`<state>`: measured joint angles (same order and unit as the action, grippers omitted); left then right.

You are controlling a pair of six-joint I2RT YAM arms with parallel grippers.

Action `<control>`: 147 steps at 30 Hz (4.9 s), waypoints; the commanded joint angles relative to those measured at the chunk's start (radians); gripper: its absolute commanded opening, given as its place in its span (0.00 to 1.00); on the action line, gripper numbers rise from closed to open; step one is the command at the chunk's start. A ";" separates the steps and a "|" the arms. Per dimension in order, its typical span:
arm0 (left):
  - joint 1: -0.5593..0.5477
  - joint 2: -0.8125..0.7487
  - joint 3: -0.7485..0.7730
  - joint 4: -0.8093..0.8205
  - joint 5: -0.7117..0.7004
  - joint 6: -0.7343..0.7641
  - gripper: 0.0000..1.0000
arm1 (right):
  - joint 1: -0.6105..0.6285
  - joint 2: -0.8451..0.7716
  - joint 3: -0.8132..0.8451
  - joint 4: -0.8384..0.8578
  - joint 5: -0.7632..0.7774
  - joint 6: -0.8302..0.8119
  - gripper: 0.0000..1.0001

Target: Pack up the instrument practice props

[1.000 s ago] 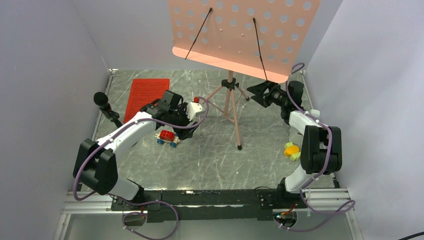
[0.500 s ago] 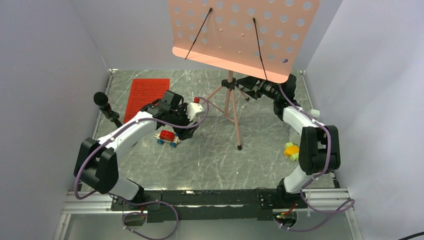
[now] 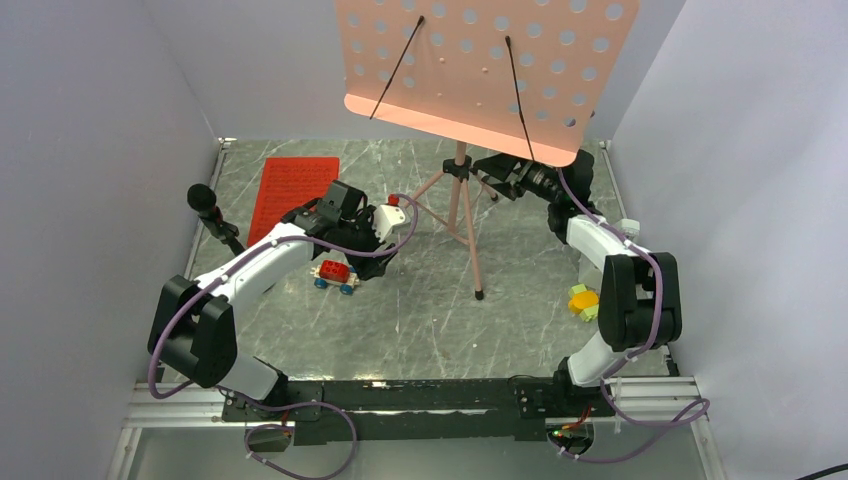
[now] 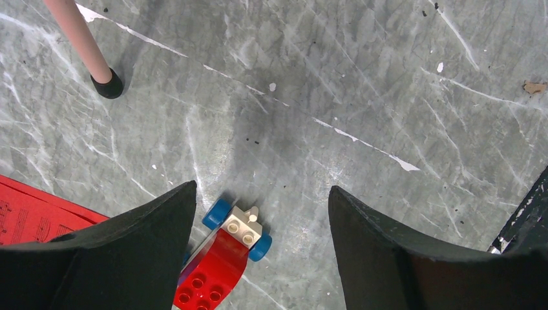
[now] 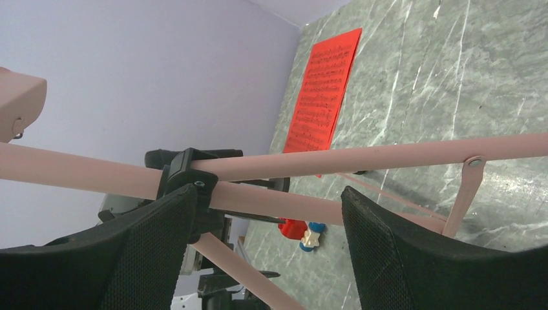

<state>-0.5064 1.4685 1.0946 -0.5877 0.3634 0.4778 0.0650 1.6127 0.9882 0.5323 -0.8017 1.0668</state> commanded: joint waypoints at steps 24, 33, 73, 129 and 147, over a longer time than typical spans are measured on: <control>-0.003 0.000 0.029 0.026 0.009 0.008 0.79 | 0.003 -0.087 -0.058 0.045 -0.065 -0.011 0.82; -0.002 -0.008 0.020 0.026 0.008 0.010 0.79 | -0.006 -0.080 -0.085 -0.005 -0.053 -0.044 0.80; -0.013 -0.091 0.035 0.442 0.039 -0.118 0.83 | -0.072 -0.397 -0.279 0.063 -0.031 -0.865 0.67; -0.172 0.125 0.177 1.227 0.073 -0.587 0.56 | 0.349 -0.654 -0.489 -0.454 0.162 -1.292 0.79; -0.172 0.132 0.230 1.093 0.110 -0.530 0.02 | 0.459 -0.364 -0.461 -0.224 0.297 -1.040 0.37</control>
<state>-0.6720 1.5990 1.2797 0.5247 0.4332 -0.0792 0.5129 1.2495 0.5034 0.2531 -0.5049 -0.0109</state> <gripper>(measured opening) 0.293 0.525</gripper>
